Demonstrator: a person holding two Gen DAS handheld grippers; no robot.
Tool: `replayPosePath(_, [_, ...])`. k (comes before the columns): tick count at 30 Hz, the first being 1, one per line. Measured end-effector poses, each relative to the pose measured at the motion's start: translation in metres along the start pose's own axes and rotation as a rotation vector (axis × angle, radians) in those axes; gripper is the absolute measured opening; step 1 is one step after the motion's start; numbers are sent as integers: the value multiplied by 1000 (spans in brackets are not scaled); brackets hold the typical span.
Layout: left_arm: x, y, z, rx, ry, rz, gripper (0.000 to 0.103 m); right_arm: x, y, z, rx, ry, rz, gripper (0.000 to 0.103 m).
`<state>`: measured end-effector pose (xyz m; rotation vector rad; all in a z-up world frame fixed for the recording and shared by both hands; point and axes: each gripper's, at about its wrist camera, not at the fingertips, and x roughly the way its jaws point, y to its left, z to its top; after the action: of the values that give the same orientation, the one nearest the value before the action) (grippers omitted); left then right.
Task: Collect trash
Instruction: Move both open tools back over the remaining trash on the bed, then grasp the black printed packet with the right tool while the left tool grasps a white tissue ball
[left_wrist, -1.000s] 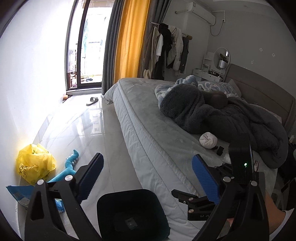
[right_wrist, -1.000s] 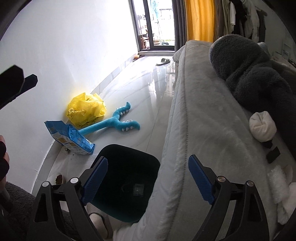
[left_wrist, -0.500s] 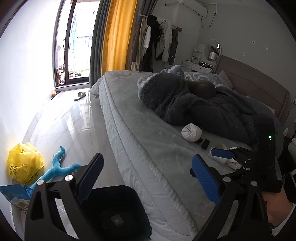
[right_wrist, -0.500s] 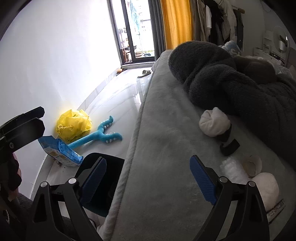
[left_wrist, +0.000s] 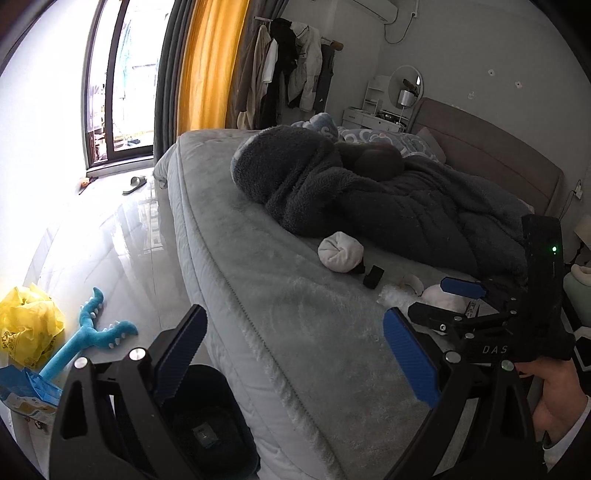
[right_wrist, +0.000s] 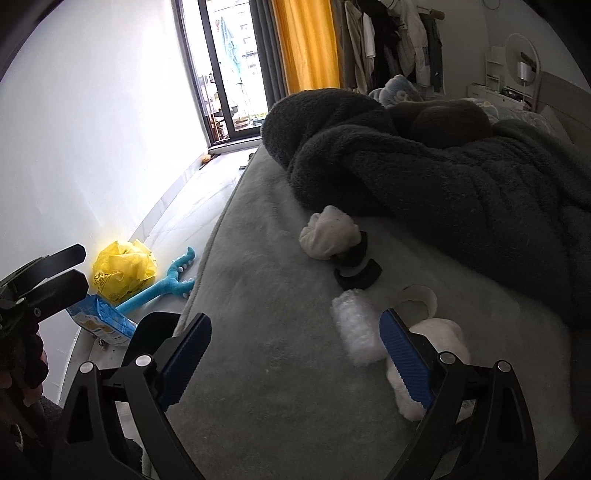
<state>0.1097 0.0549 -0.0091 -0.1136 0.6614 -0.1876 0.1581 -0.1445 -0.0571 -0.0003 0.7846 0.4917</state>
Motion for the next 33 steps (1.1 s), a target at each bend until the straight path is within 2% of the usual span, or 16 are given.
replayPosePath(8, [12,-25,-1,19,4,-32,98,-19,-40,-11,6,-32,-49,99])
replayPosePath(19, [32,-58,-6,22,33,-61,98,-29,-78,-35,-30,-40,-107,100])
replayPosePath(25, [44,-75,-10,19,43,-104,98,-25,-101,-46,35,-10,-100,100])
replayPosePath(30, [50,-91,-12,37,54,-131,97,-15,-114,-56,120,18,-25,100])
replayPosePath(33, [54,-100,-13,46,61,-136,97,-9,-112,-60,105,40,-22,100])
